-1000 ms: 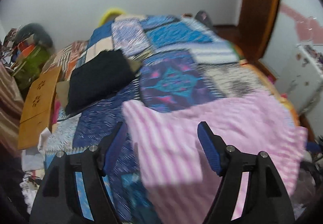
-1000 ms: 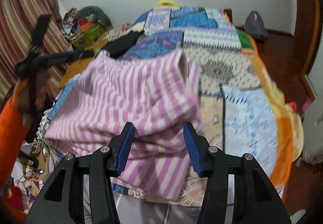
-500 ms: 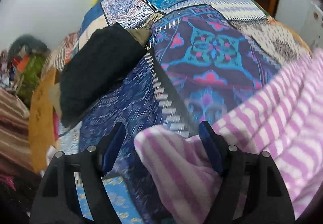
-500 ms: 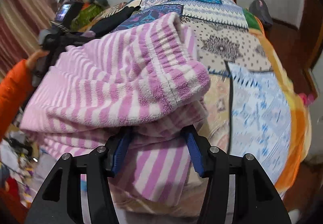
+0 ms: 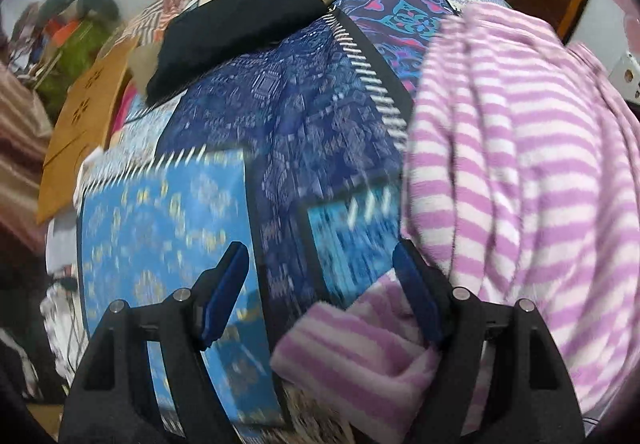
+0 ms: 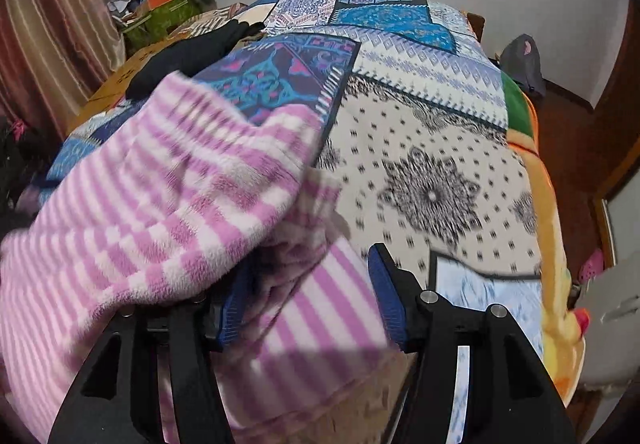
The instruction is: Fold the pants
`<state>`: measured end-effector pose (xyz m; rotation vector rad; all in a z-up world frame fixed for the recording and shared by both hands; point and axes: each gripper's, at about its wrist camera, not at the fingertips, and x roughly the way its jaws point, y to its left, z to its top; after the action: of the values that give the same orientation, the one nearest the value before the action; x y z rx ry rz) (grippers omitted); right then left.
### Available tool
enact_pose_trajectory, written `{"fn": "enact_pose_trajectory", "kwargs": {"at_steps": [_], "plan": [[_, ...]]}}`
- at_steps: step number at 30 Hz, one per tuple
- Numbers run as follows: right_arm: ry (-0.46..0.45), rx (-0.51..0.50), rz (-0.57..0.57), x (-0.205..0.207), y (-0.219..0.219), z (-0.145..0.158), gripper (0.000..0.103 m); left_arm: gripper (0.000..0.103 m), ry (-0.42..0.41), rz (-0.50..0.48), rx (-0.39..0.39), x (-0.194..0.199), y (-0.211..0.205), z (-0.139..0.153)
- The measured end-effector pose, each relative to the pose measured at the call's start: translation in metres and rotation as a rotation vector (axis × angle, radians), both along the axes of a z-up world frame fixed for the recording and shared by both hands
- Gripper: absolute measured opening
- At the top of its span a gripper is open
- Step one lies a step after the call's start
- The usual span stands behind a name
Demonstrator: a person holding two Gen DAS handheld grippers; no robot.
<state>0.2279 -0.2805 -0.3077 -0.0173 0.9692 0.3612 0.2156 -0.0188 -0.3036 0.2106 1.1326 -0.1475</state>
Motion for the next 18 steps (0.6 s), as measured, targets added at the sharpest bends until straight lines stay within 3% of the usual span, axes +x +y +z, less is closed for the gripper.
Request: {"fn": "enact_pose_trajectory", "kwargs": {"at_steps": [4,10,16,18], "plan": [[-0.016,0.01,-0.013,-0.008,-0.005,0.016,0.049,0.072,-0.011,0.028,-0.03,-0.023,-0.005,0.004],[-0.063,0.062,-0.064,-0.059,-0.036,0.055,0.049,0.067,-0.022,0.057,-0.075,-0.05,-0.014,0.01],[-0.12,0.047,-0.067,-0.107,-0.041,0.079,0.049,0.067,-0.105,0.052,-0.019,-0.066,-0.029,0.027],[-0.133,0.045,-0.051,-0.12,-0.034,0.082,0.049,0.067,-0.128,0.057,-0.036,-0.067,-0.026,0.042]]}}
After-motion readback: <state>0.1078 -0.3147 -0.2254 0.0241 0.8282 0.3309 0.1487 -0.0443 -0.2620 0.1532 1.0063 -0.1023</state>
